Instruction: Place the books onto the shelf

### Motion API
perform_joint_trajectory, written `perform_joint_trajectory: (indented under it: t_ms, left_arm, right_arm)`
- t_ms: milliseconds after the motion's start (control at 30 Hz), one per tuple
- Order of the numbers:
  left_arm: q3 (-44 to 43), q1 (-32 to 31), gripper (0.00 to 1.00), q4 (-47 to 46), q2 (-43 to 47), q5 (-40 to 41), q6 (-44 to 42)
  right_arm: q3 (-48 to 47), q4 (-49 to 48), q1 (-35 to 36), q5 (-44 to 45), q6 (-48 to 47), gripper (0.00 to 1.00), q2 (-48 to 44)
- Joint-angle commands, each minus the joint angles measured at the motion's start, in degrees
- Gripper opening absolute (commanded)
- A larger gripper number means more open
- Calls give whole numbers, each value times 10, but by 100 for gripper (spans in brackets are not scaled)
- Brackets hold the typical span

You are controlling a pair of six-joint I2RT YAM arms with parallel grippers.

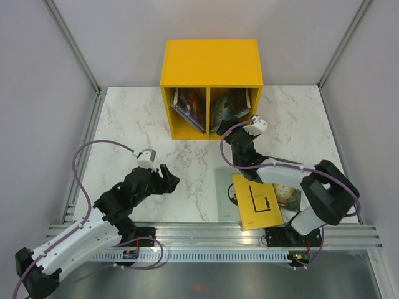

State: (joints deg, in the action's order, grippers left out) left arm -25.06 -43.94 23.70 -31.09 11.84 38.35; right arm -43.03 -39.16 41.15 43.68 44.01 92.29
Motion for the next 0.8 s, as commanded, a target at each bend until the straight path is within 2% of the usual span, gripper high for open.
perform_joint_trajectory:
  t_ms: [0, 133, 167, 200, 267, 333, 433, 500, 600, 767]
  left_arm:
    - [1, 3, 73, -42, -27, -13, 5]
    - [23, 2, 80, -134, -98, -92, 10]
    - [27, 2, 80, -177, -115, -107, 14]
    - [31, 3, 80, -205, -137, -116, 22]
    - [41, -1, 80, -258, -199, -175, 30]
    - [45, -16, 80, -326, -255, -202, 44]
    - [29, -50, 80, -392, -313, -209, 59]
    - [12, -73, 80, -407, -344, -207, 66]
    - [-26, -116, 80, -434, -404, -212, 76]
    - [-48, -135, 80, -476, -475, -218, 99]
  right_arm:
    - [-3, 146, 27, 27, -28, 89, -100]
    - [0, 344, 39, 30, 4, 90, -191]
    - [6, 384, 39, 33, 40, 89, -210]
    - [15, 467, 39, 37, 62, 89, -230]
    - [53, 541, 39, 54, 110, 89, -297]
    - [97, 625, 39, 65, 170, 89, -371]
    - [130, 741, 38, 73, 252, 91, -453]
    - [154, 778, 35, 59, 279, 92, -495]
    - [189, 778, 31, 13, 303, 92, -525]
    - [203, 776, 31, -19, 318, 92, -473]
